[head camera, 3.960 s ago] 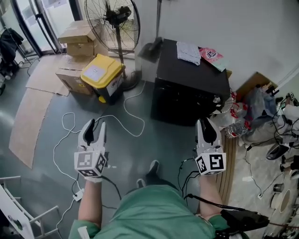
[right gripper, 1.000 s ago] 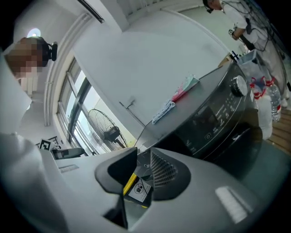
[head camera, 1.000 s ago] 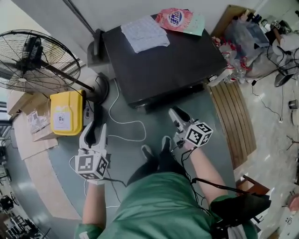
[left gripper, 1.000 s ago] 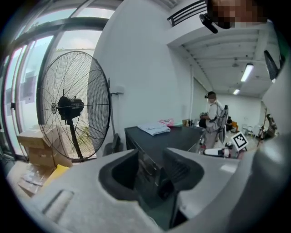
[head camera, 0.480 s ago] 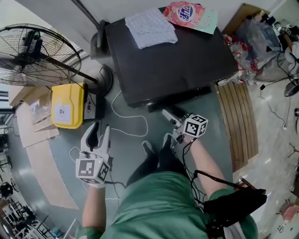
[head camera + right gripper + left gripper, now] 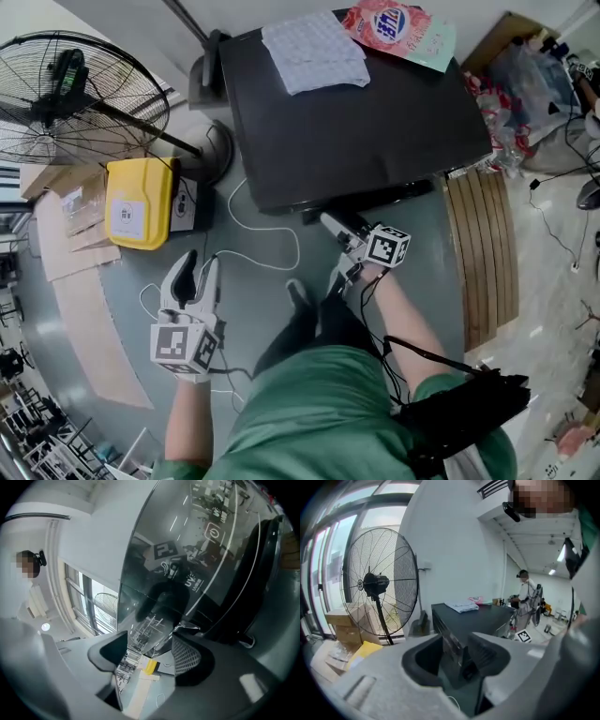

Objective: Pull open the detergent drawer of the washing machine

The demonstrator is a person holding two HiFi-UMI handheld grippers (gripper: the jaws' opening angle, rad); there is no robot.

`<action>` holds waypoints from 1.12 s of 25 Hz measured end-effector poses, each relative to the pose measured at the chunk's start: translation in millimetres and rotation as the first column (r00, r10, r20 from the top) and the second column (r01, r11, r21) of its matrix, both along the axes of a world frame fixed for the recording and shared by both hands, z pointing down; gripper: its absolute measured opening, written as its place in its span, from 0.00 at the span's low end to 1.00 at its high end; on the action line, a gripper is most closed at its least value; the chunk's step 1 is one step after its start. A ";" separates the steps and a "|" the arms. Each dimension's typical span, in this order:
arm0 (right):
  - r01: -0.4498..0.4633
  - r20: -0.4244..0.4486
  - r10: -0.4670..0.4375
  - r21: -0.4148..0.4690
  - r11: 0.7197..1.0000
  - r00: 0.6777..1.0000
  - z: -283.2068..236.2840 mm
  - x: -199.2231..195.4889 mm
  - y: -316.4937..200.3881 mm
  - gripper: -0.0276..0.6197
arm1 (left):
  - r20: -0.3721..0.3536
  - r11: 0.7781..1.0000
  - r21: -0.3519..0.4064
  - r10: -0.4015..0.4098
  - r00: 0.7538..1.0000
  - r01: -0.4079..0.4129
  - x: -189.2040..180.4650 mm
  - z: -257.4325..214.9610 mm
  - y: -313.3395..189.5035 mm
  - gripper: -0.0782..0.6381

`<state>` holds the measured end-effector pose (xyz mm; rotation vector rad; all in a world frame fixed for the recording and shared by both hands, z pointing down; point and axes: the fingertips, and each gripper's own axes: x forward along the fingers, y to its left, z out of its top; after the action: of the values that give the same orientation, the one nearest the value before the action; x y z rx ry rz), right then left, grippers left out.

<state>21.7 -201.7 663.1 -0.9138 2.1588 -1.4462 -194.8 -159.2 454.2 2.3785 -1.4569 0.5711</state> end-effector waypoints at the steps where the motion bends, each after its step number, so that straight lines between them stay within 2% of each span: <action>1: 0.009 0.010 -0.009 0.007 1.000 1.000 -0.3 -1.9 -1.1 0.47 | 0.001 1.000 -0.001 -0.001 1.000 0.001 0.1 0.4 0.4 0.34; 6: 0.059 0.027 -0.060 0.033 0.998 0.998 1.4 -9.8 -5.6 0.51 | 0.004 1.000 -0.005 0.006 1.000 -0.006 0.1 2.5 1.4 0.34; 14: 0.081 0.069 -0.086 0.070 0.994 0.994 -1.9 -15.6 -19.2 0.55 | 0.029 0.999 -0.032 0.016 0.999 -0.015 0.5 8.6 0.8 0.35; 18: 0.066 0.114 -0.074 0.070 0.995 0.991 -2.5 -13.6 -19.7 0.54 | 0.080 0.999 -0.050 0.019 0.997 -0.015 -3.7 15.9 3.3 0.35; 24: 0.017 0.180 -0.027 0.055 0.998 0.983 -2.9 -12.9 -20.8 0.55 | 0.067 0.998 -0.061 0.027 0.997 -0.023 -3.9 19.7 9.7 0.35; 28: -0.007 0.188 -0.005 0.060 0.998 0.982 -2.4 -13.7 -20.3 0.54 | 0.067 0.997 -0.065 0.035 0.997 -0.031 -5.9 21.2 15.4 0.35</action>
<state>8.0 -222.0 660.7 -0.7261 2.0509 -1.3990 -200.7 -143.8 475.4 2.3587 -1.4073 0.7027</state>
